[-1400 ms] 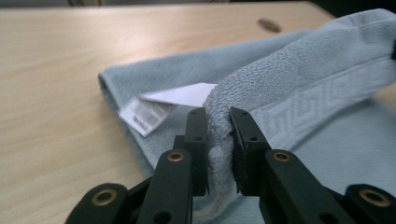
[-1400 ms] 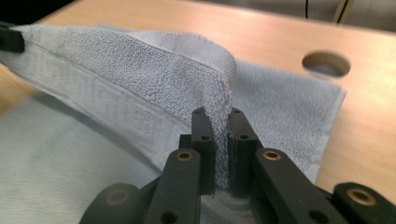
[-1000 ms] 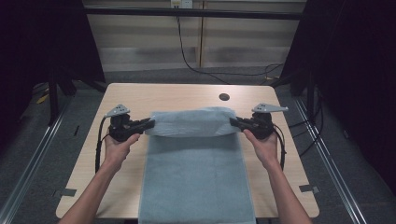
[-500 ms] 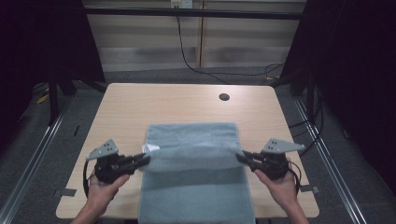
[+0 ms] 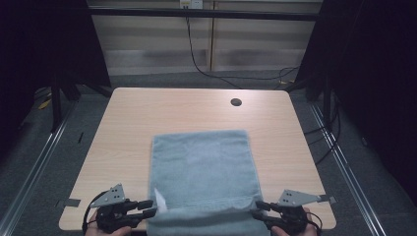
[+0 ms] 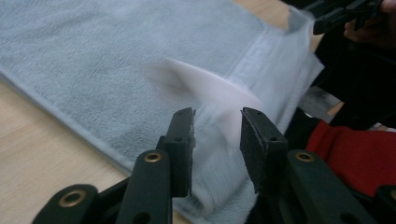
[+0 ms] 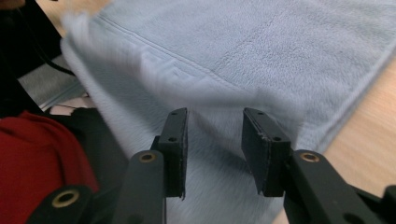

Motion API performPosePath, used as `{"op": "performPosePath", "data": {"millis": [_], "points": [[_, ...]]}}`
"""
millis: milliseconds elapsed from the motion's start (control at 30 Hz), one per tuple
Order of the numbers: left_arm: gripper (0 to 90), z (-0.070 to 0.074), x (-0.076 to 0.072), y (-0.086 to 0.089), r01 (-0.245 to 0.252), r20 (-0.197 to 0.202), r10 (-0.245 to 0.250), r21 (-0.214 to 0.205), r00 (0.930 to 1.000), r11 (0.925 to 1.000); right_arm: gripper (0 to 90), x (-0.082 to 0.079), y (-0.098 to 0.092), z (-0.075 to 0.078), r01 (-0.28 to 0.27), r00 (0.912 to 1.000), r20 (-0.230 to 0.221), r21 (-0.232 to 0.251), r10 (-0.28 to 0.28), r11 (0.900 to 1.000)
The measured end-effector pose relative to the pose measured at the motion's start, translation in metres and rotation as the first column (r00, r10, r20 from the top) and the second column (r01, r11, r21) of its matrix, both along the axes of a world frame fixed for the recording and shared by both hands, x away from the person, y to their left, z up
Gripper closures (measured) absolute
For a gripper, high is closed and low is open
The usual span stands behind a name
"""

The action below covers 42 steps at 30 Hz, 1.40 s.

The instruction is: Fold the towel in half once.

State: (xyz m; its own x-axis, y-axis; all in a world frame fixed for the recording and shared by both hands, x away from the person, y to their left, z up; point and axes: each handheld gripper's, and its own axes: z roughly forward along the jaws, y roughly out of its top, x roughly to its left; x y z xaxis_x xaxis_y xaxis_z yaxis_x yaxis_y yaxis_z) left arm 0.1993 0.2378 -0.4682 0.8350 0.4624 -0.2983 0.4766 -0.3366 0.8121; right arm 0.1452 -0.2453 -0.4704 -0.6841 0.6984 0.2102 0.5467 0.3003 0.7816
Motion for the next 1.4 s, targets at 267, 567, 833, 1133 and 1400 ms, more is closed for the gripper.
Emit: {"op": "performPosePath", "data": {"millis": [267, 567, 833, 1133, 1400], "points": [[60.1, 0.009, 0.044, -0.012, -0.036, 0.033, 0.037, -0.013, 0.9988, 0.9993, 59.6, 0.015, -0.010, 0.007, 0.036, 0.9987, 0.037, 0.031, -0.037, 0.9989], [59.6, -0.014, 0.114, -0.030, -0.156, 0.005, 0.156, 0.090, 0.9878, 0.9837, 60.7, 0.104, 0.008, -0.004, 0.019, 0.9994, 0.028, -0.008, -0.018, 0.9998], [58.9, -0.027, 0.147, -0.035, -0.237, 0.033, 0.235, 0.134, 0.9715, 0.9623, 59.9, 0.171, 0.019, -0.014, 0.051, 0.9986, 0.011, -0.008, -0.051, 0.9986], [58.3, -0.037, 0.155, -0.033, -0.219, 0.000, 0.222, 0.151, 0.9751, 0.9640, 58.6, 0.192, 0.033, -0.031, 0.067, 0.9974, -0.022, -0.054, -0.068, 0.9963], [57.9, -0.038, 0.150, -0.029, -0.172, 0.011, 0.172, 0.155, 0.9850, 0.9729, 57.4, 0.171, 0.039, -0.034, 0.034, 0.9978, -0.053, -0.089, -0.039, 0.9954]]}}
